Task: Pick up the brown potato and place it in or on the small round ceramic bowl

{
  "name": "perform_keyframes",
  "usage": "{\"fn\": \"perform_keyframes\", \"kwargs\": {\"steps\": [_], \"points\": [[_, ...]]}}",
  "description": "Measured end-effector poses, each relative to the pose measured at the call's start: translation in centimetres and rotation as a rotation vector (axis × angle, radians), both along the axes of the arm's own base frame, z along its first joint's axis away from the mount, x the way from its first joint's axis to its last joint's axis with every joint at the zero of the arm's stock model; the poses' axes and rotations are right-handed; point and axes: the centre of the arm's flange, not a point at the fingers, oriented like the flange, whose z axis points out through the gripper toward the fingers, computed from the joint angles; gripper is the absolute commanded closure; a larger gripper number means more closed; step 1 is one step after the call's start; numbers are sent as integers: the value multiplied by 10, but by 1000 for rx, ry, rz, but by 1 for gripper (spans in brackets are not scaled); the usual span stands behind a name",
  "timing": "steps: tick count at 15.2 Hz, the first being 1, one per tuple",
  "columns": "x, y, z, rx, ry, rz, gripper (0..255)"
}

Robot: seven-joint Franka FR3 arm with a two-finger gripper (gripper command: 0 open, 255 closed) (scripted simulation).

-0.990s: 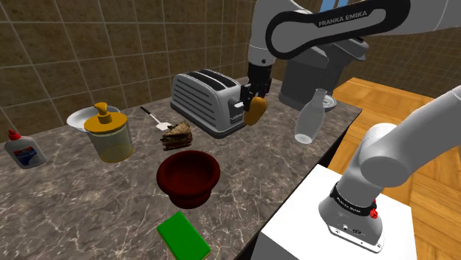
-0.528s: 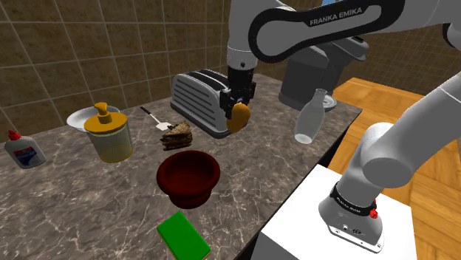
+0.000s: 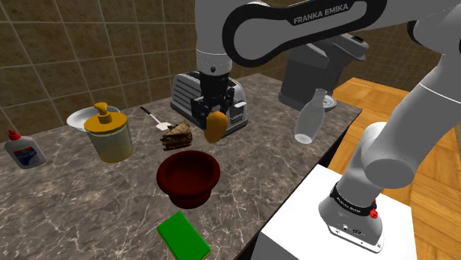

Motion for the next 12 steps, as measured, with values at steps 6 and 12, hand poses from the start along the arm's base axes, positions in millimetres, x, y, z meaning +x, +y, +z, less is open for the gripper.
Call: {"fn": "perform_keyframes", "kwargs": {"steps": [6, 12], "points": [[12, 82, 3, 1, 0, 0, 255], [18, 110, -18, 1, 0, -1, 255]]}}
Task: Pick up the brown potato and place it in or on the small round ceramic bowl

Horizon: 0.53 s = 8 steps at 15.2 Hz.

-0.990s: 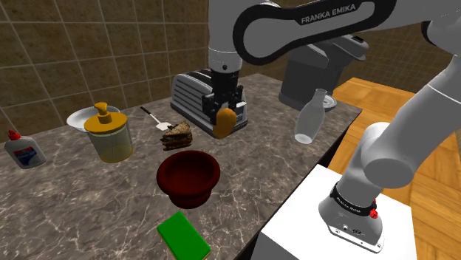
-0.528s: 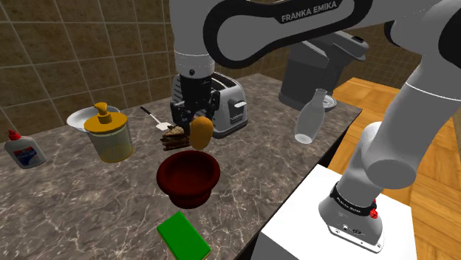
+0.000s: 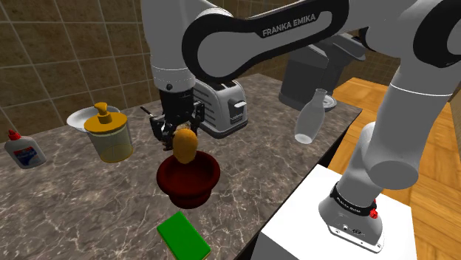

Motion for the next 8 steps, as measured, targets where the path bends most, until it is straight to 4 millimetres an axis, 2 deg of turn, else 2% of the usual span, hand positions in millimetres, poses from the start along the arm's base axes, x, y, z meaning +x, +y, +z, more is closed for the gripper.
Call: {"fn": "perform_keyframes", "kwargs": {"steps": [8], "points": [[-1, 1, -43, 0, 0, 0, 255]]}}
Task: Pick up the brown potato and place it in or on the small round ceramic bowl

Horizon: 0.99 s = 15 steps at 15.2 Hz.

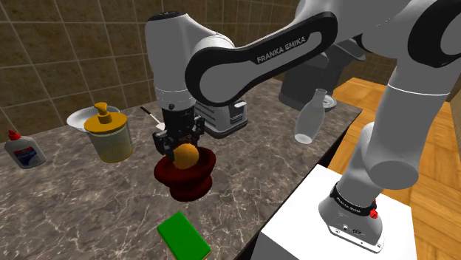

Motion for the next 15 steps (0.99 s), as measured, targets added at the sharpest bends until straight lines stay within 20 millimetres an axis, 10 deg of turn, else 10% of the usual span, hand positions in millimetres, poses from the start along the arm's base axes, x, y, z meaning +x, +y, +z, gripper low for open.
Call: {"fn": "perform_keyframes", "kwargs": {"steps": [8, 9, 15], "points": [[0, 2, -8, 4, -8, 2, 255], [0, 2, -8, 4, -8, 2, 0], [0, 0, -13, 0, 0, 0, 0]]}}
